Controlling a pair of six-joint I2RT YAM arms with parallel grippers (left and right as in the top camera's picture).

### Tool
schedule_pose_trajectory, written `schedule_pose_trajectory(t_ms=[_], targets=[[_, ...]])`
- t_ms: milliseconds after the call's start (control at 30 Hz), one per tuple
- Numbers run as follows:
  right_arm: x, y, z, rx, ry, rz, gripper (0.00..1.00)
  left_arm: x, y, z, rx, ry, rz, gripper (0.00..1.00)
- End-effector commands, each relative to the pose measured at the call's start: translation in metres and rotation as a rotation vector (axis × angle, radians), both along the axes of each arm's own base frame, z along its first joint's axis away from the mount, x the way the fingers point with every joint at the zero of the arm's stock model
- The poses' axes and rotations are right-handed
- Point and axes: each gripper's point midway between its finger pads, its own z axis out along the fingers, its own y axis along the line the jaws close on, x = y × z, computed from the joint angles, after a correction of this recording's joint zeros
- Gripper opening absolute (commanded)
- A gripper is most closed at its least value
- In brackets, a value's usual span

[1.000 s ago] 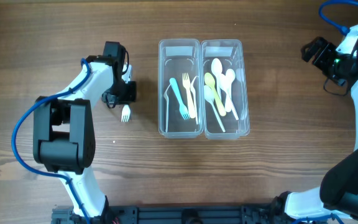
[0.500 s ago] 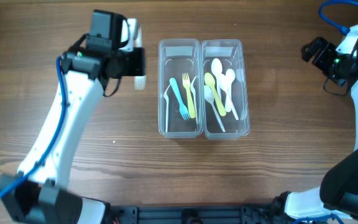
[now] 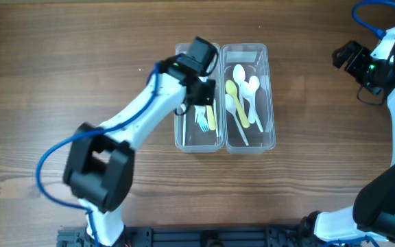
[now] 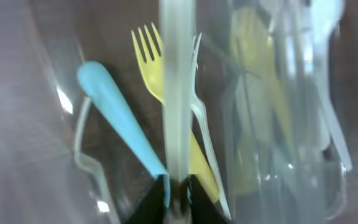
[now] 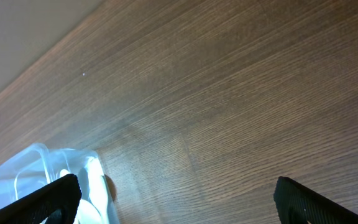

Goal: Pack container

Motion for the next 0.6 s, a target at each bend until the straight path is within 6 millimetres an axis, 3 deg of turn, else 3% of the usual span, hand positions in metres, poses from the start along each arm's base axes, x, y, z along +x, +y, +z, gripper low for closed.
schedule_pose_trajectory(t_ms=[0,100,133,267,400,467,567], targets=[[0.003,0.002,0.013,0.009,-0.033,-0.001,1.00,0.008,-0.004,0.020,-0.034,-0.051,0.031,0.33],[0.003,0.002,0.013,0.009,-0.033,-0.001,1.00,0.020,-0.002,0.053,-0.077,-0.118,0.047,0.46],[0.003,0.002,0.013,0.009,-0.033,-0.001,1.00,0.025,0.000,0.073,-0.102,-0.158,0.057,0.52],[0.003,0.002,0.013,0.009,-0.033,-0.001,1.00,0.031,0.011,0.130,-0.163,-0.271,0.076,0.63],[0.003,0.002,0.013,0.009,-0.033,-0.001,1.00,0.029,0.056,0.168,-0.115,-0.360,0.171,0.72],[0.003,0.002,0.013,0.009,-0.033,-0.001,1.00,0.028,0.090,0.176,-0.008,-0.394,0.189,0.75],[0.003,0.002,0.013,0.009,-0.033,-0.001,1.00,0.023,0.124,0.171,0.105,-0.374,0.172,0.85]])
